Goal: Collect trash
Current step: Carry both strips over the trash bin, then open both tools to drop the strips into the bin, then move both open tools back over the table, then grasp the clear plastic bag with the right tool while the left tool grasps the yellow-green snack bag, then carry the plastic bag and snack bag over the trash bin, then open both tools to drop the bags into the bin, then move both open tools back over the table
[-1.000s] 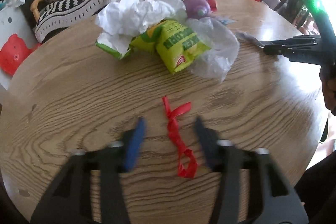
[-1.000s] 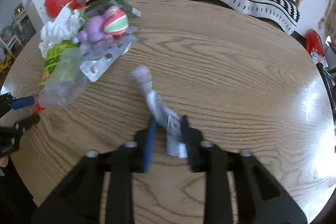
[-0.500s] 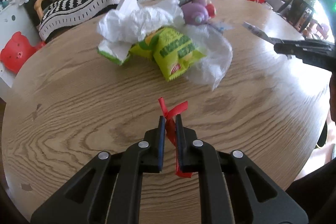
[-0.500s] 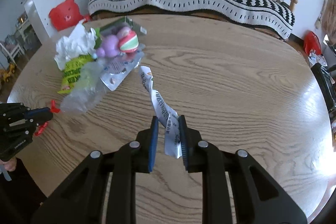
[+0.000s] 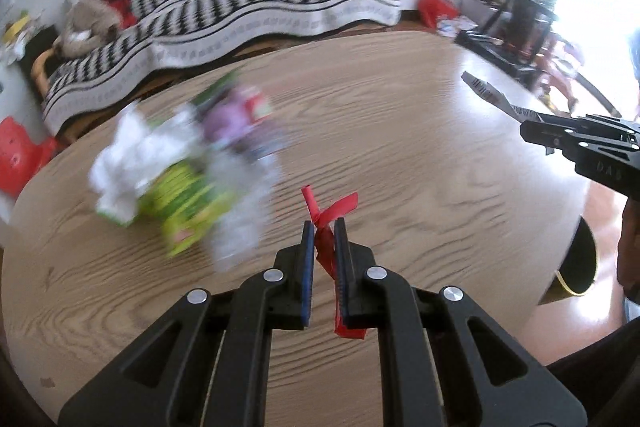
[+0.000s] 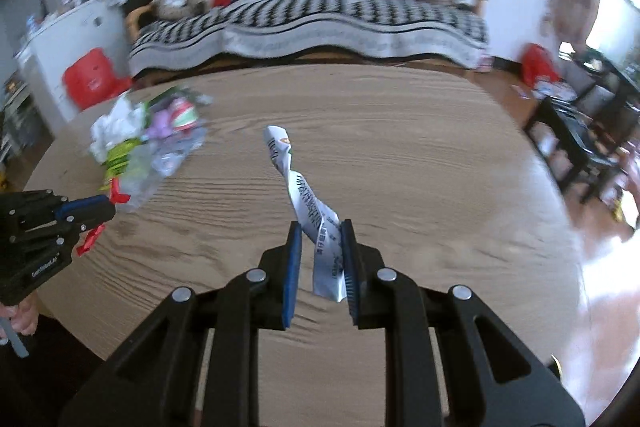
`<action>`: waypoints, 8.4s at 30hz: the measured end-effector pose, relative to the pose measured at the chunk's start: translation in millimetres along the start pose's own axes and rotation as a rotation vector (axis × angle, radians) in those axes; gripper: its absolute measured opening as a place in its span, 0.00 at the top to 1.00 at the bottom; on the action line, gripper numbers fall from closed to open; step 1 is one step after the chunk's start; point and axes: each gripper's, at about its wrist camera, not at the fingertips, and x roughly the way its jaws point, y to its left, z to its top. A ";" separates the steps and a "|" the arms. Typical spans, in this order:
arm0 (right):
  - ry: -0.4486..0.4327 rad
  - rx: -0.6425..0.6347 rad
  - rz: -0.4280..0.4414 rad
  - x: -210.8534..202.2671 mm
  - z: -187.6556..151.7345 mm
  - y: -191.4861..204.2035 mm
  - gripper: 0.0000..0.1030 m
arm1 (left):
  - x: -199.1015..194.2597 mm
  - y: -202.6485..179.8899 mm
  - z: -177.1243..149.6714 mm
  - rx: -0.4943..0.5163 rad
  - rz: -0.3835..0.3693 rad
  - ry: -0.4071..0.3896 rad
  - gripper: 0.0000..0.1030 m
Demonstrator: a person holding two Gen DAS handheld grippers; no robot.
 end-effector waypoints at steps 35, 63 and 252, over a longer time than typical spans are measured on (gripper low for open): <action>0.081 0.566 -0.404 -128.1 -223.7 -302.2 0.80 | 83.6 -435.7 -13.2 0.378 -0.548 0.129 0.91; 0.046 0.645 -0.365 -129.9 -218.1 -314.8 0.28 | 84.3 -431.0 -6.7 0.370 -0.579 0.126 0.23; -0.033 0.168 0.080 -18.8 0.4 -26.3 0.19 | -13.0 -54.0 15.1 0.001 -0.218 -0.089 0.10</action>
